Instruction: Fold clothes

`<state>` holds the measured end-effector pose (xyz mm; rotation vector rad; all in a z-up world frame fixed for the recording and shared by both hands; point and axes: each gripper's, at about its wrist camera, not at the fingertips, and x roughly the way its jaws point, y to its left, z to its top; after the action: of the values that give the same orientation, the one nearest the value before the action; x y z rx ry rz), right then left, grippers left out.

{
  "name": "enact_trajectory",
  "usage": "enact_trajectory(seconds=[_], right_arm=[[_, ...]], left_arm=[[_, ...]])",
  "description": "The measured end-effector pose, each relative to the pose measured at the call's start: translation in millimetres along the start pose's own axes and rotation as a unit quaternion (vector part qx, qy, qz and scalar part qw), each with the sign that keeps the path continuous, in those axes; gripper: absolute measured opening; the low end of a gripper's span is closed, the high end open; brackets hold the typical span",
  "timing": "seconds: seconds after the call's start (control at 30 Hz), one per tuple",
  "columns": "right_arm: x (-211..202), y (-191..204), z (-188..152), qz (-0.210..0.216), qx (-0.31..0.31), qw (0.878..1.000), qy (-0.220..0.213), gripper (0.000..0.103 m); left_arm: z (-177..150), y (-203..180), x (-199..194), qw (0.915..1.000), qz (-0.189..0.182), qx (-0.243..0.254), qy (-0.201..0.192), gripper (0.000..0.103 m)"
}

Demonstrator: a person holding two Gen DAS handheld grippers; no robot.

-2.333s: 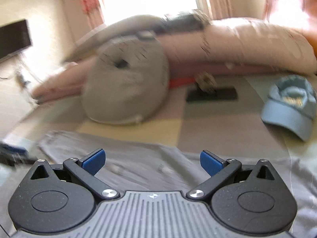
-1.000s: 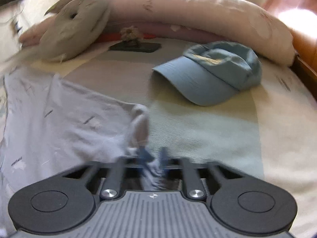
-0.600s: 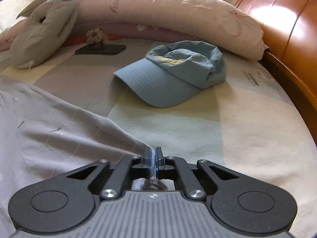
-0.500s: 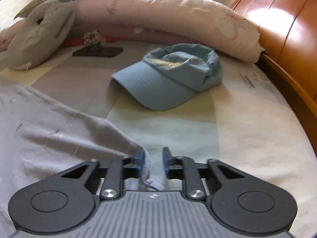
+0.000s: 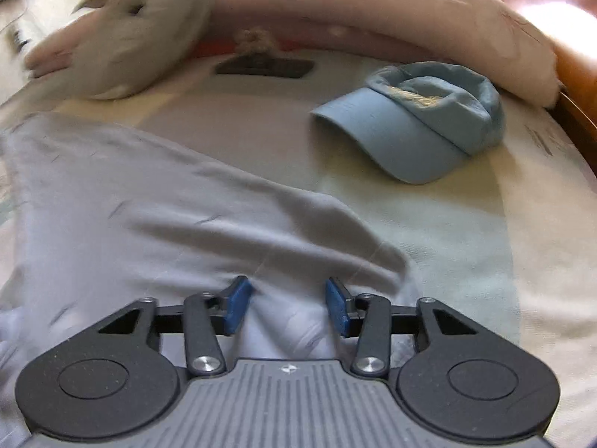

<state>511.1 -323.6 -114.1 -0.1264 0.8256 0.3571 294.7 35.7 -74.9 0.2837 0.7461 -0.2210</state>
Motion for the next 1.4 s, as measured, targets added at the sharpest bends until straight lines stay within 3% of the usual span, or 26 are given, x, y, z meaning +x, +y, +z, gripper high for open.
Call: enact_trajectory(seconds=[0.13,0.27,0.37,0.47,0.5,0.6,0.7,0.8,0.93,1.07,1.2,1.4], right_arm=[[2.1,-5.8,17.1,-0.028,0.07,0.997,-0.004,0.06],[-6.1,35.1,29.0,-0.003,0.027,1.0,0.001,0.074],[13.0,44.0,36.6,-0.01,0.022,1.0,0.014,0.076],[33.5,50.2,44.1,-0.02,0.02,0.999,0.026,0.099],[40.3,52.3,46.6,-0.024,0.019,0.999,0.03,0.103],[47.7,51.7,55.4,-0.039,0.029,0.998,0.038,0.103],[21.6,58.2,53.6,-0.063,0.013,0.997,0.037,0.103],[-27.4,71.5,46.0,-0.037,-0.015,0.999,0.026,0.103],[-95.7,99.5,25.0,-0.009,-0.057,0.998,0.019,0.103],[-142.7,125.7,-18.1,0.025,-0.067,0.997,0.016,0.103],[-148.3,137.4,-73.4,0.039,-0.043,0.998,0.037,0.103],[-143.3,133.3,-154.3,0.047,0.066,0.994,0.071,0.103]], left_arm=[[-1.8,6.7,-5.3,0.9999,0.011,-0.002,-0.005,0.102],[-3.8,12.0,-6.6,0.9998,0.013,-0.008,-0.011,0.102],[-5.2,14.4,-3.8,0.9998,0.016,-0.011,-0.007,0.102],[-7.1,18.9,-3.8,0.9997,0.016,-0.019,0.0,0.102],[-7.7,20.3,-5.1,0.9996,0.017,-0.02,0.002,0.102],[-10.7,24.5,-10.8,0.9995,0.016,-0.025,0.005,0.102],[-14.5,27.2,-17.8,0.9994,0.021,-0.025,0.012,0.102],[-19.0,26.8,-31.5,0.9994,0.023,-0.022,0.01,0.102],[-26.3,18.6,-57.3,0.9998,0.013,-0.016,-0.002,0.102],[-38.8,4.0,-79.3,0.9999,-0.006,-0.01,-0.012,0.102],[-54.0,-17.1,-96.7,0.9997,-0.021,-0.005,-0.013,0.102],[-81.3,-40.4,-117.8,0.9991,-0.041,-0.009,-0.007,0.102]])
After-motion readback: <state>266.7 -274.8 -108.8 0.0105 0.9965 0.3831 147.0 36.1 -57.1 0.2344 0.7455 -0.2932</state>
